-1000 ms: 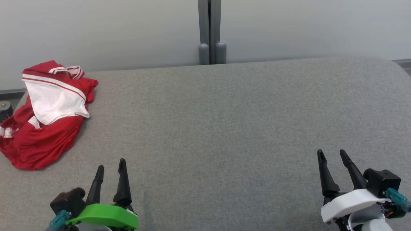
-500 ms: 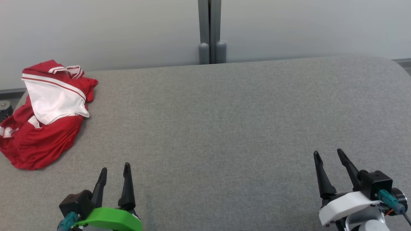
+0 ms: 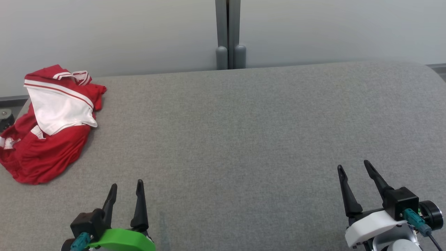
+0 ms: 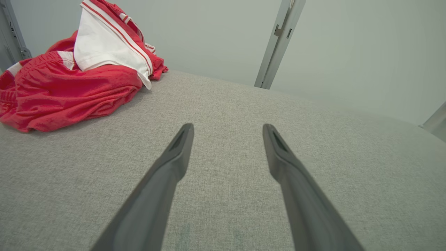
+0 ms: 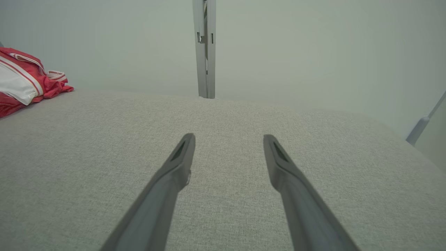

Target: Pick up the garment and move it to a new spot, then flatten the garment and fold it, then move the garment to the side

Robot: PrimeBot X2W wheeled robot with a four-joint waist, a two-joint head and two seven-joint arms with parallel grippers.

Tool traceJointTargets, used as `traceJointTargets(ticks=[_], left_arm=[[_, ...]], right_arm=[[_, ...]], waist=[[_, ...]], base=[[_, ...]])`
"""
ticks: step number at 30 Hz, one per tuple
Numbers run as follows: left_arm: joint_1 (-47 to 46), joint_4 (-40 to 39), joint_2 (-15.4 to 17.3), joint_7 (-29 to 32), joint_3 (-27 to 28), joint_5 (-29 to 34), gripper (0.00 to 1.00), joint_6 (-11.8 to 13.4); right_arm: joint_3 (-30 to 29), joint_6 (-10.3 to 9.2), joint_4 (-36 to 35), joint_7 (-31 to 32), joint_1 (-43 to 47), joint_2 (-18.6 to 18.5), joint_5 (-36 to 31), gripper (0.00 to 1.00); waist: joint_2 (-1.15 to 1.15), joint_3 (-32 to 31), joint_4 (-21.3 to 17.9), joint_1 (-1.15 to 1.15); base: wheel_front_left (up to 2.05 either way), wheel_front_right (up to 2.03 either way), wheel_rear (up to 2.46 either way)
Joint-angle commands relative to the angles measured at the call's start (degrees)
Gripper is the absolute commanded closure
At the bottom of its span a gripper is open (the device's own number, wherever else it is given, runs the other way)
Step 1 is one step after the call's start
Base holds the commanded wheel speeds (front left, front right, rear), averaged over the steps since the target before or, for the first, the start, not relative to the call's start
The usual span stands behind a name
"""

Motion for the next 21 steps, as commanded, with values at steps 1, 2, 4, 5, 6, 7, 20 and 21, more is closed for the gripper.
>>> traceJointTargets(ticks=[1, 2, 4, 5, 6, 7, 20, 21], left_arm=[[0.92, 0.09, 0.45, -0.44, 0.06, 1.41, 0.0, 0.18], [0.95, 0.21, 0.46, -0.62, 0.04, 1.67, 0.0, 0.17], [0.98, 0.41, 0.47, -0.88, -0.01, 2.11, 0.0, 0.21], [0.99, 0.48, 0.46, -0.8, -0.04, 2.37, 0.0, 0.21], [1.0, 0.58, 0.46, -0.95, -0.1, 2.72, 0.0, 0.22], [1.0, 0.64, 0.47, -1.08, -0.14, 3.0, 0.0, 0.21], [0.8, 1.26, 0.47, -1.14, 0.09, 3.34, 0.0, -0.21], [0.8, 1.28, 0.47, -1.14, 0.12, 3.35, 0.0, -0.22]], right_arm=[[0.0, 0.02, -0.27, -0.49, 0.58, -0.34, -1.02, 0.0], [-0.03, 0.02, -0.24, -0.68, 0.58, -0.34, -1.48, 0.0], [-0.08, 0.01, -0.1, -0.81, 0.6, -0.35, -1.94, 0.0], [-0.06, 0.02, -0.08, -0.9, 0.62, -0.35, -2.25, 0.0], [-0.03, 0.01, -0.08, -1.01, 0.65, -0.35, -2.67, 0.0], [0.02, 0.01, -0.1, -1.15, 0.68, -0.36, -2.92, 0.0], [-0.23, 0.01, 0.07, -1.26, 0.54, -0.36, -2.41, 0.0], [-0.22, 0.01, 0.05, -1.26, 0.55, -0.36, -2.37, 0.0]], waist=[[0.0, 0.0, 0.01, 0.0], [0.0, 0.01, 0.02, 0.0], [0.0, 0.0, 0.03, 0.0], [0.0, -0.01, 0.03, 0.0], [0.0, -0.02, 0.04, 0.0], [0.0, -0.03, 0.05, 0.0], [0.0, -0.06, 0.26, 0.0], [0.0, -0.06, 0.29, 0.0]], base=[[0.0, 0.0, 0.0], [0.0, 0.0, 0.0], [0.0, 0.0, 0.0], [0.0, 0.0, 0.0], [0.0, 0.0, 0.0], [0.0, 0.0, 0.0], [0.0, 0.0, 0.0], [0.0, 0.0, 0.0]])
